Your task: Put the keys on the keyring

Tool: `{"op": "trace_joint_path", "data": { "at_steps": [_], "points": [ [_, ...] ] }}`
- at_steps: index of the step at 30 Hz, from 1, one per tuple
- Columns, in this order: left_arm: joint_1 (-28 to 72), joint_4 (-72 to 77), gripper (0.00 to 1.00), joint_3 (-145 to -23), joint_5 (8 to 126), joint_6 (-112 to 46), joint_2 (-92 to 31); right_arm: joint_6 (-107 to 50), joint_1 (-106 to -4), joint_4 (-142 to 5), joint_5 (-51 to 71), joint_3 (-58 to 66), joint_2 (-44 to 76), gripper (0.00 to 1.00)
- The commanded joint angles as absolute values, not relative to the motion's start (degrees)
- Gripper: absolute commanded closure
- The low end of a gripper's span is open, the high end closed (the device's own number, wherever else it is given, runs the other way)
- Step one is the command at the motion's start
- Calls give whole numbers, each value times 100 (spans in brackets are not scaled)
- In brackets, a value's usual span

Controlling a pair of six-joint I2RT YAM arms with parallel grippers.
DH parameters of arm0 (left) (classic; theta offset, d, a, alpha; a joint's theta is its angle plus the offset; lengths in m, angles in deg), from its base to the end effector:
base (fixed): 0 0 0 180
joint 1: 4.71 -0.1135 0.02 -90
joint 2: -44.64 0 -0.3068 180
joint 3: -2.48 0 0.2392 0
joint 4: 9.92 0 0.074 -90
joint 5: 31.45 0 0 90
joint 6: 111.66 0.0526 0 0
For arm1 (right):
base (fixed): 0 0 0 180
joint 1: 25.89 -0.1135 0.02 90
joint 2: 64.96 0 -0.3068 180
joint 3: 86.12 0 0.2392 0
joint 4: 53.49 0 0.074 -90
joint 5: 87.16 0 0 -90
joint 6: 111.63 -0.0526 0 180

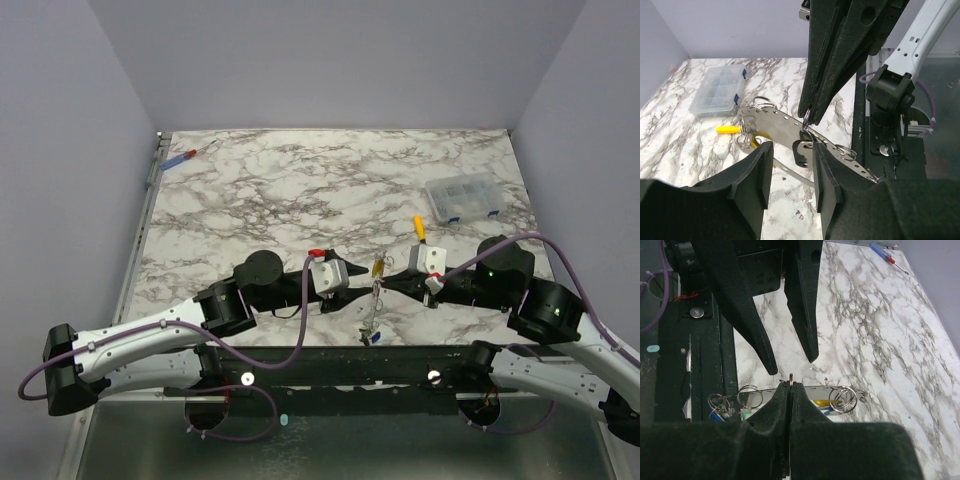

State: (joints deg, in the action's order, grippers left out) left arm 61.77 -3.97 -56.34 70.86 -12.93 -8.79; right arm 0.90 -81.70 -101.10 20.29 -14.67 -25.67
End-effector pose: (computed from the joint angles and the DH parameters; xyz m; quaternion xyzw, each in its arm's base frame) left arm 0.0698 -0.1885 0.3811 0.4909 0.5136 -0.4045 0.5758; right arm 0.0458 0.0955 0.4020 -0.5680 0.5517 0.2871 0.5390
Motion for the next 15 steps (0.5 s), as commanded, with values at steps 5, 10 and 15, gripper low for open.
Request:
{"op": "trace_joint_path", "data": {
  "at_steps": [5, 10, 15],
  "points": [
    [6168, -531, 59, -5813, 7237, -1449, -1013, 3, -8179, -9727, 2196, -1485, -2696, 99],
    [6174, -736, 60, -5825, 7329, -1490, -1073, -52, -8179, -9631, 2243, -1576, -2801, 99],
    [6173, -837, 59, -5826, 7369, -1536, -1091, -106, -8179, -9512, 2329, -1669, -2844, 99]
  ]
}}
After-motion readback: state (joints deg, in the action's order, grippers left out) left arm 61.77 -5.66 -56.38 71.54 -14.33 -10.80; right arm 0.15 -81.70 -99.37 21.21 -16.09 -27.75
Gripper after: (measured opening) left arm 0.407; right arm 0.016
